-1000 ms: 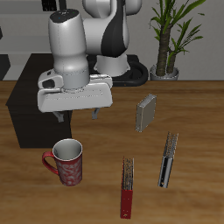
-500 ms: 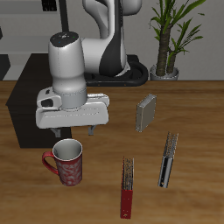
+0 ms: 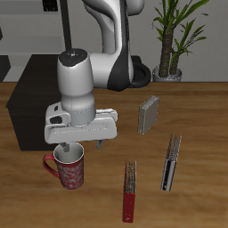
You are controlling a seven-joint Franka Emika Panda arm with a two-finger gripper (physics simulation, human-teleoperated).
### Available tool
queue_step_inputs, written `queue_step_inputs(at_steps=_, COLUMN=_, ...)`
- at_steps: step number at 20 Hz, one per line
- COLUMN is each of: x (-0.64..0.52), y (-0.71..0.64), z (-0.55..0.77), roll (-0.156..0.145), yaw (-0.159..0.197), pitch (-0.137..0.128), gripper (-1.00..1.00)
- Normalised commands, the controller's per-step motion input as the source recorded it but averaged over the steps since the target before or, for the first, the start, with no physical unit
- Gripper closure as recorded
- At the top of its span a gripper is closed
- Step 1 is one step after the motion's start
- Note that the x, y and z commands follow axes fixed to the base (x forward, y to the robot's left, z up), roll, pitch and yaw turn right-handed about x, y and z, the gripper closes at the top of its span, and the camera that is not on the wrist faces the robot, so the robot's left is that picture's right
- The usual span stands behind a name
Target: Place the red mug on top of the shelf
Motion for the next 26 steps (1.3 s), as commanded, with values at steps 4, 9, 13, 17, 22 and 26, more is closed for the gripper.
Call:
queue_step_inputs(at_steps=4, x=0.10, y=0.09, z=-0.26, roll=-0.007, yaw=-0.019, pitch=0.050, gripper=-1.00)
queue_step_inputs(at_steps=9, x=0.09, y=-0.04, z=-0.28, roll=-0.041, yaw=-0.012, pitch=0.037, gripper=-1.00)
queue_step_inputs(at_steps=13, x=0.06, y=-0.06, z=-0.16, roll=-0.008, yaw=-0.027, pitch=0.027, gripper=1.00)
queue_step_inputs(at_steps=17, x=0.01, y=-0.04, z=0.01, roll=-0.001, yaw=-0.017, pitch=-0.009, gripper=1.00)
queue_step_inputs(at_steps=22, x=-0.04, y=-0.01, z=0.18, roll=-0.008, yaw=-0.012, pitch=-0.023, gripper=1.00)
queue_step_inputs(at_steps=26, x=-0.09, y=-0.03, z=0.41, roll=-0.011, yaw=0.000, pitch=-0.047, gripper=1.00)
